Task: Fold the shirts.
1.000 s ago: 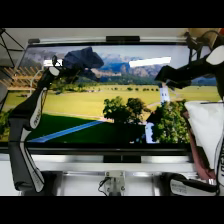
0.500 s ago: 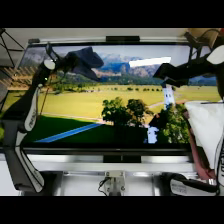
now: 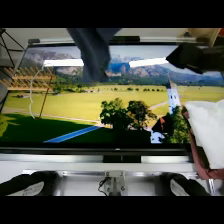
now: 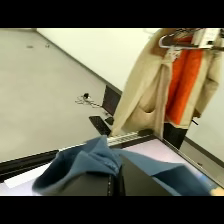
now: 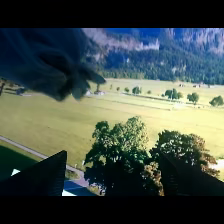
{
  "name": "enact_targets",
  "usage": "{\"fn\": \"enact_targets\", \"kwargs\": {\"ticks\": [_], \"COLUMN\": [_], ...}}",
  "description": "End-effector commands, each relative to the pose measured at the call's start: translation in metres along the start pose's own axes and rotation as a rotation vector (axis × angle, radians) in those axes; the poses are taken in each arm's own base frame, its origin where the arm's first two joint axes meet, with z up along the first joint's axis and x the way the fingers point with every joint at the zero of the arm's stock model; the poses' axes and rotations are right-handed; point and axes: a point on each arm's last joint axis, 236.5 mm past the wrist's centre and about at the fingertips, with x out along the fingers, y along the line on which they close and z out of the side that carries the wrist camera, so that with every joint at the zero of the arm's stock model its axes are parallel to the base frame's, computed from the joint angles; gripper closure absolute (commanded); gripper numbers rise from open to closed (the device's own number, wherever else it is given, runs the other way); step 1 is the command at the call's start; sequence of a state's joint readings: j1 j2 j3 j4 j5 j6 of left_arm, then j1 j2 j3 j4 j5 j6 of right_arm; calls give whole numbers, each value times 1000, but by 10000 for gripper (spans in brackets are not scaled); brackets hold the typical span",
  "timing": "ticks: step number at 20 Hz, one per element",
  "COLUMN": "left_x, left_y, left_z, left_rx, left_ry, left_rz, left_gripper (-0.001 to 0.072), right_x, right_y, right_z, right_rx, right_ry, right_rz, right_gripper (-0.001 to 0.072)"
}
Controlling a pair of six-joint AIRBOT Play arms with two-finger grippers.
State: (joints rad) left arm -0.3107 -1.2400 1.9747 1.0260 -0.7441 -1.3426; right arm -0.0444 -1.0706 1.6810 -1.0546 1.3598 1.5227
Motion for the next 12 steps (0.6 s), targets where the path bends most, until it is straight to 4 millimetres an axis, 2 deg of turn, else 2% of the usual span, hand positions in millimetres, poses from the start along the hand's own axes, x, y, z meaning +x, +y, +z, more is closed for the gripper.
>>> {"fn": "enact_targets", "kwargs": {"ticks": [1, 3, 6, 9, 11, 12], "left_x": [-39, -18, 20, 36, 34, 31], "left_y": [-47, -64, -107, -171, -216, -226], "left_z": [-27, -96, -217, -341, -410, -432], "left_rx": [-38, -106, -222, -325, -372, -380], "left_ry": [124, 287, 499, 721, 866, 920], "left_rz": [-53, -103, -169, -228, -277, -286], "left_gripper": [673, 673, 673, 671, 656, 467], "right_x": [-81, -100, -102, -83, -58, -41], "right_y": [45, 54, 35, 3, -14, -23], "right_z": [-11, -42, -90, -118, -135, -143], "right_rx": [-117, -131, -84, -27, 20, 46], "right_ry": [-108, -33, 165, 287, 339, 355], "right_rz": [10, 7, -58, -136, -149, -149], "right_gripper": [30, 30, 30, 30, 30, 30]}}
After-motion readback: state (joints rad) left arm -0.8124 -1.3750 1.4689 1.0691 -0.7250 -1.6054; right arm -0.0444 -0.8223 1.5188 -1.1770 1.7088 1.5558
